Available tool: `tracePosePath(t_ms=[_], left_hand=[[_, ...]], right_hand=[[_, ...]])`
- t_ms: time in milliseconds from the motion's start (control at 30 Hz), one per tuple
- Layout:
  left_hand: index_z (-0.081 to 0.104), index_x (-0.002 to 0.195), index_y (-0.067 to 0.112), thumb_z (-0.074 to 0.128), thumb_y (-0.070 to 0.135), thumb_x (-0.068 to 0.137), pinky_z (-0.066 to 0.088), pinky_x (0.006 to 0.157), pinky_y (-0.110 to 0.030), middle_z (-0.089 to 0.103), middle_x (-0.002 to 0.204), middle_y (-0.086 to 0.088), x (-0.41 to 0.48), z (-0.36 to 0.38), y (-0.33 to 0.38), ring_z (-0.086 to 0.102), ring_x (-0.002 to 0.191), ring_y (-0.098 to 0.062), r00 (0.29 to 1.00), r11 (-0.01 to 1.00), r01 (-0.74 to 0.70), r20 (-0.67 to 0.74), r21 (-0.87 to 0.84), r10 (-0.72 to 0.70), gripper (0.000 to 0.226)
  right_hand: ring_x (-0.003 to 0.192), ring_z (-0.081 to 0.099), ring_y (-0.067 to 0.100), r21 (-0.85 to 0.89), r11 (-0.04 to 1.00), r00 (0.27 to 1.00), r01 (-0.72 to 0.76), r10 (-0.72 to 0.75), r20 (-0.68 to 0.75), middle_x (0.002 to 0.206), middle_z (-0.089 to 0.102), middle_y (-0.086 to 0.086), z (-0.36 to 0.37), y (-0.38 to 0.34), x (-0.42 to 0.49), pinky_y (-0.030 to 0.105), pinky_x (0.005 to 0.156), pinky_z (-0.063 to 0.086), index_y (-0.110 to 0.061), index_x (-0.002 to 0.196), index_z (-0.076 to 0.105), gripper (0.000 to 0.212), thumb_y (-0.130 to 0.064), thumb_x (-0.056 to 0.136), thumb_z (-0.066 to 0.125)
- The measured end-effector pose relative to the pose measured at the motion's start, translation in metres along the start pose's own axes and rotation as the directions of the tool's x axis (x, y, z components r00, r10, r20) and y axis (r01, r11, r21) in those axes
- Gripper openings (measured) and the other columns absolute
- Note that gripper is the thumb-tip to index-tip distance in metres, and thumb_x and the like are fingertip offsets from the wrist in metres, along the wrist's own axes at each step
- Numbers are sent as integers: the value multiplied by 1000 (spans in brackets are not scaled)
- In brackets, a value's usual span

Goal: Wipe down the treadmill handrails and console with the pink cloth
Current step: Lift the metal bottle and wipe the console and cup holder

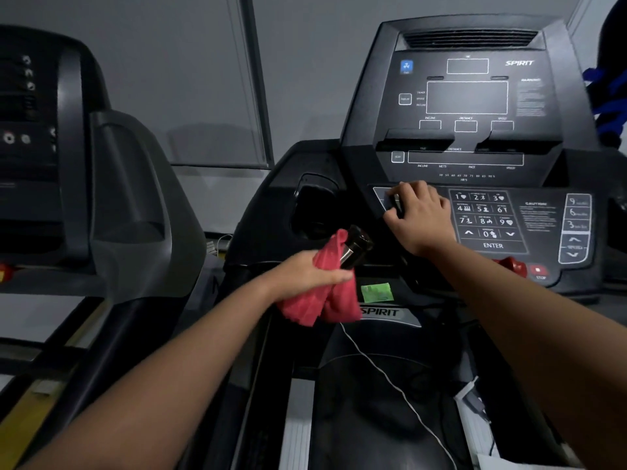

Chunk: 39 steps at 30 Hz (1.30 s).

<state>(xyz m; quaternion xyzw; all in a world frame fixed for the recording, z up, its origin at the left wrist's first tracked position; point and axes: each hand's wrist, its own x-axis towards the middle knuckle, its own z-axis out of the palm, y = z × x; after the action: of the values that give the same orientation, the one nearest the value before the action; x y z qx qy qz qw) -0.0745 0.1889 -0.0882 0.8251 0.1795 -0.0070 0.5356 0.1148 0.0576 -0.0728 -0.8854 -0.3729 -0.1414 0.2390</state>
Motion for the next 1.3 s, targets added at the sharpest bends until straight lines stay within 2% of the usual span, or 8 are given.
tracePosePath(t_ms=[167,300,433,633,767,967,1200,1300], left_hand=[[64,102,14,78,39,73,57,69,-30,73,89,-2,-20,-8,-42,70,73,-16,995,994,61,74,94,-68,40],[67,98,16,77,31,79,58,72,-33,75,85,3,-23,-13,-46,72,76,-19,974,977,-4,223,212,-45,26],[75,80,28,75,46,77,56,80,-33,72,80,9,-20,-18,-54,67,73,-3,965,860,-110,261,498,-28,19],[71,80,31,70,36,77,56,81,-36,72,86,16,-12,-29,-56,68,79,-7,941,741,-141,322,656,-107,6],[70,83,33,64,56,66,58,75,-37,73,82,8,-2,-33,-57,69,76,-11,920,675,-121,338,728,-200,29],[69,100,38,66,45,86,51,73,-13,66,96,19,4,-42,-59,62,86,4,941,597,-134,290,791,-174,16],[66,96,35,79,58,62,53,86,-29,65,98,13,-6,-26,-84,62,94,-4,1000,742,11,9,670,-23,42],[63,92,36,87,33,62,56,84,-33,70,92,9,-20,-15,-76,67,89,-6,998,905,39,-52,423,-19,38]], right_hand=[[120,39,24,1,1000,1000,3,-3,16,118,48,6,0,2,1,40,101,24,-23,115,54,45,-40,78,35],[121,39,25,-13,1000,1000,14,-14,23,119,47,7,0,3,1,41,102,24,-22,116,53,46,-40,79,34],[121,39,25,-2,1000,1000,17,-17,25,118,47,6,0,3,1,41,102,23,-23,116,53,45,-40,78,34],[121,39,24,-6,1000,999,27,-27,19,119,48,6,1,4,0,40,103,23,-23,117,53,46,-40,79,34],[120,39,25,-14,1000,1000,19,-19,14,118,48,6,2,4,1,40,102,23,-23,116,53,46,-40,78,33],[120,39,25,-1,1000,1000,13,-12,20,117,48,7,-1,2,0,40,102,23,-22,113,53,44,-40,78,33],[123,38,24,35,999,1000,5,-6,22,120,48,6,-3,2,-2,41,104,23,-23,117,54,47,-40,77,34],[123,38,24,34,999,1000,-2,1,17,120,48,5,-2,2,-2,40,104,23,-23,117,53,41,-37,82,38]])
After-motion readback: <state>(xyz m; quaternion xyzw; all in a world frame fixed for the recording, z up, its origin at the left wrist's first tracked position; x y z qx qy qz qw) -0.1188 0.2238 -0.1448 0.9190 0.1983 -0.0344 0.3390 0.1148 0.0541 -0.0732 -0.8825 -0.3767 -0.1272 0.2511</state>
